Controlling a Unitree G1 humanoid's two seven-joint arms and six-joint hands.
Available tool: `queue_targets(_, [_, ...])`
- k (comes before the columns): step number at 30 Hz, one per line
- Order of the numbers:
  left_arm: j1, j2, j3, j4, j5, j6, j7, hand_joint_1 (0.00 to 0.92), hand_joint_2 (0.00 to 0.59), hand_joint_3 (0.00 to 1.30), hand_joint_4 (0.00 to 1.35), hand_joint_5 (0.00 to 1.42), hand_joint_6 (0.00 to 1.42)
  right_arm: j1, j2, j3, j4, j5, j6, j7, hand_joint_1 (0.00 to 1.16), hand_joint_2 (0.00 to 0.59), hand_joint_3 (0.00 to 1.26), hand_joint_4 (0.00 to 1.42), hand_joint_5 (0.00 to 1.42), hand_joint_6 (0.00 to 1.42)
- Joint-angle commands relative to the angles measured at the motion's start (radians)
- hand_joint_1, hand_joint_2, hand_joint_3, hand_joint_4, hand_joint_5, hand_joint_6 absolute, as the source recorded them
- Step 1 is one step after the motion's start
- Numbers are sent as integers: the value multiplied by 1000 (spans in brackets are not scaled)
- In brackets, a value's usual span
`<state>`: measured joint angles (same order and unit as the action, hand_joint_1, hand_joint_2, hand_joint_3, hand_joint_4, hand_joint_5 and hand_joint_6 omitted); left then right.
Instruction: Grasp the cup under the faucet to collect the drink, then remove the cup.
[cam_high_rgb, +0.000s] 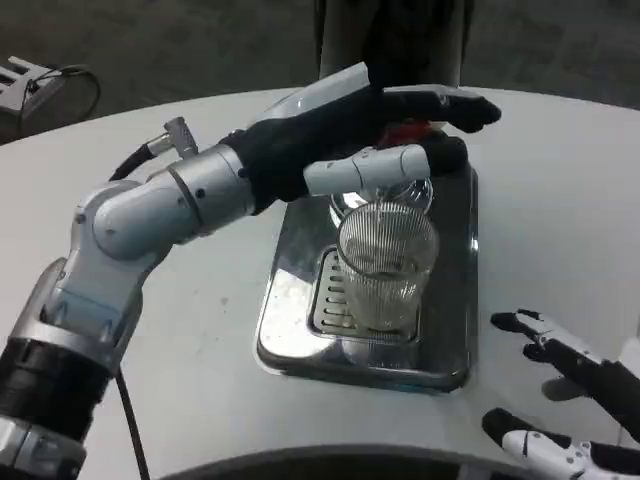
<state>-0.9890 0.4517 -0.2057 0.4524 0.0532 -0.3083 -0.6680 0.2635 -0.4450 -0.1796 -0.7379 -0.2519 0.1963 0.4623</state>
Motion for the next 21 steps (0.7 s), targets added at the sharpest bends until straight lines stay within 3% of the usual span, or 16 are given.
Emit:
queue_targets(1, [63, 7, -64, 51, 71, 23, -47, 0, 39, 223, 162, 256, 160, -5, 45, 4, 68, 49, -52, -54, 594, 240, 0, 0, 110, 305])
queue_targets(6, [70, 21, -68, 41, 83, 6, -36, 0, 2, 206, 152, 232, 145, -43, 72, 40, 92, 1, -72, -134, 640, 221, 0, 0, 55, 213])
queue_targets(12, [86, 29, -59, 8, 91, 6, -25, 0, 0, 190, 142, 223, 144, -102, 96, 73, 155, -35, -89, -206, 652, 217, 0, 0, 0, 107])
queue_targets(21, [104, 43, -58, -44, 97, 19, -14, 0, 0, 176, 135, 188, 144, -248, 140, 153, 281, -73, -61, -273, 692, 208, 0, 0, 11, 145])
